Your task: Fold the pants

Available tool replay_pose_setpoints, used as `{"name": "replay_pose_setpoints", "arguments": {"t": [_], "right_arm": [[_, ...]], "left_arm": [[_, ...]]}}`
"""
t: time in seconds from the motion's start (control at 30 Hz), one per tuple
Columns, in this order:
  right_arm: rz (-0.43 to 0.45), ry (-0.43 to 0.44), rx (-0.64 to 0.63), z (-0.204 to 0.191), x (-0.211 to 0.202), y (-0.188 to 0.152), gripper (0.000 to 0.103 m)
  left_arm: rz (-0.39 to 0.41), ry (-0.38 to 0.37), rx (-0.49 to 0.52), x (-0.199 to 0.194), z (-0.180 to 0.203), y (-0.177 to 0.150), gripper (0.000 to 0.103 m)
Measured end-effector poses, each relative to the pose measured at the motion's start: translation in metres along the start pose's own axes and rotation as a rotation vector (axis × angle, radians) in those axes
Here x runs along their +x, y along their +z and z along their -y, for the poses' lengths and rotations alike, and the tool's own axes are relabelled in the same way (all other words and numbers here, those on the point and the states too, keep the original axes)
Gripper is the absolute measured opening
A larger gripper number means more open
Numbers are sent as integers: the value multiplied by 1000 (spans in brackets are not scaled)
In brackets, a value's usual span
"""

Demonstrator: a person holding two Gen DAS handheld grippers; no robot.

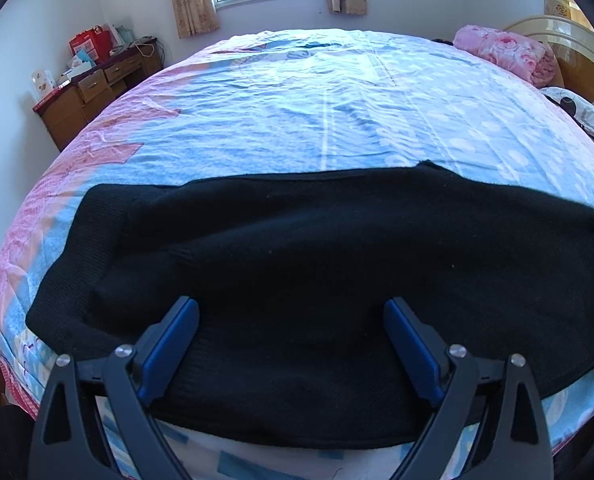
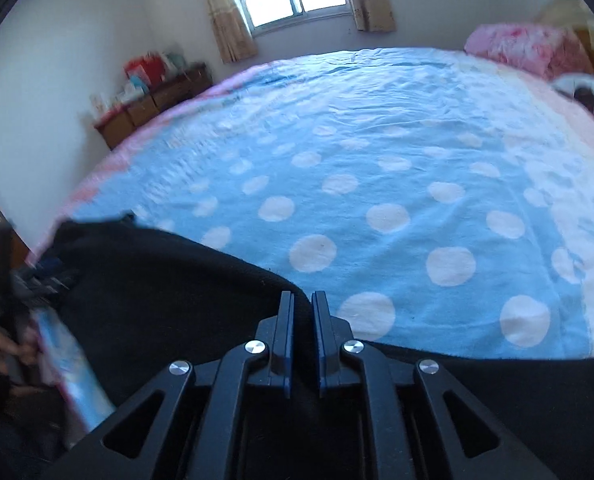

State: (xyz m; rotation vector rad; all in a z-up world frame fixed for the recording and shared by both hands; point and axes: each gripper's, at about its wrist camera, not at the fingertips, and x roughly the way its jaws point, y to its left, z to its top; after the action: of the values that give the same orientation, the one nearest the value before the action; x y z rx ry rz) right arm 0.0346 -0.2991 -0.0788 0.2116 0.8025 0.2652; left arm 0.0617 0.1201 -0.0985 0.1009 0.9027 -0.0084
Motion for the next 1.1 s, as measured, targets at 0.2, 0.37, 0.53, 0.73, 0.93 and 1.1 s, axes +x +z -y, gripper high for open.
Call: {"name": "replay_pose_setpoints", "arguments": {"t": [0.2,0.37,0.53,0.73,0.93,1.1], "right_arm": [[133,-132,47,17,-66,-15,33],[76,-181,191,93,-96,-41,22],[208,-409,411,159,-168,-45,14],[238,-622,379,136,-181,-27,15],[69,-440,86,88,-116,4,15],[-105,-300,-59,31,-61,-4,15]], "left_arm": [[13,-17,18,0,-3,-3,97],[-4,-12,5,3,-4,2,99],[-3,-2,-13,3,-4,2,99],[-8,3,-16,4,-3,3,99],[-4,3,-40,3,-3,4,99],[-4,5,-18,-3,1,-1,99]]}}
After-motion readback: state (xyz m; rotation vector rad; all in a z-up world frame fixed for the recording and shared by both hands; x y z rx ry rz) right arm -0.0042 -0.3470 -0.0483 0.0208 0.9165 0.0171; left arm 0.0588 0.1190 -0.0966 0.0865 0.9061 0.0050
